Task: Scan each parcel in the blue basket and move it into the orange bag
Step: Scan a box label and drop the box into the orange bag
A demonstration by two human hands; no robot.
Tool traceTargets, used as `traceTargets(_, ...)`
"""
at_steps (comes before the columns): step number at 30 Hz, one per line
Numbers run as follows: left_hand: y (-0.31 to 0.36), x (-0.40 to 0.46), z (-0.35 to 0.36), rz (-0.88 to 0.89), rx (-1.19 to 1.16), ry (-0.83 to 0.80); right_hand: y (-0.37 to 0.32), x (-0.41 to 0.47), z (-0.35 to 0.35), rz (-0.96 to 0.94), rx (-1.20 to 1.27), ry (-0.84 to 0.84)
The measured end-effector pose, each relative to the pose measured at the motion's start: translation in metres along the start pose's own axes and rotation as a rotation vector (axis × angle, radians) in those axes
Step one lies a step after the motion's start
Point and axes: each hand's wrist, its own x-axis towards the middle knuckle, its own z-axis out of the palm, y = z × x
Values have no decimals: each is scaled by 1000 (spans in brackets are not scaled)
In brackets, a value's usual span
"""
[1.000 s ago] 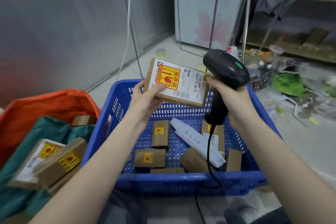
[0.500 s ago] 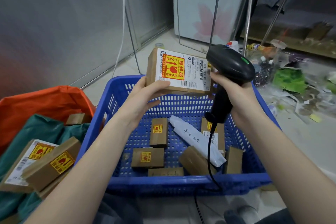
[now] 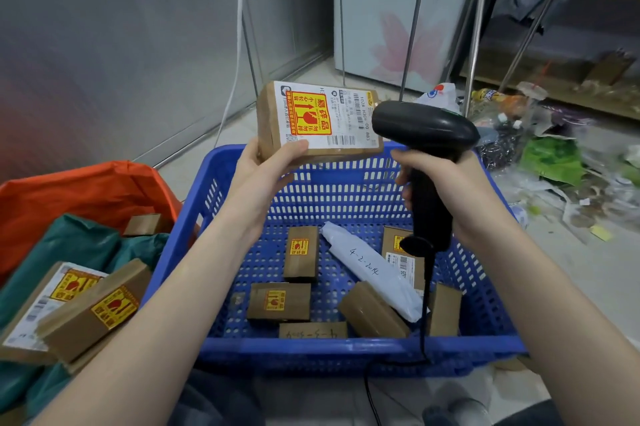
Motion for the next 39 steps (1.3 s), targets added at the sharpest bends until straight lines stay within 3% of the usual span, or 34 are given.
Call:
traceTargets(8, 4, 0, -1, -20, -56, 85, -6, -5, 0, 66, -69, -86)
traceTargets(26, 2, 2, -2, -28, -17, 113, -5, -5, 0, 131, -107, -69)
traceTargets(39, 2, -3, 7, -11, 5, 58, -2, -6, 8, 138, -95, -88)
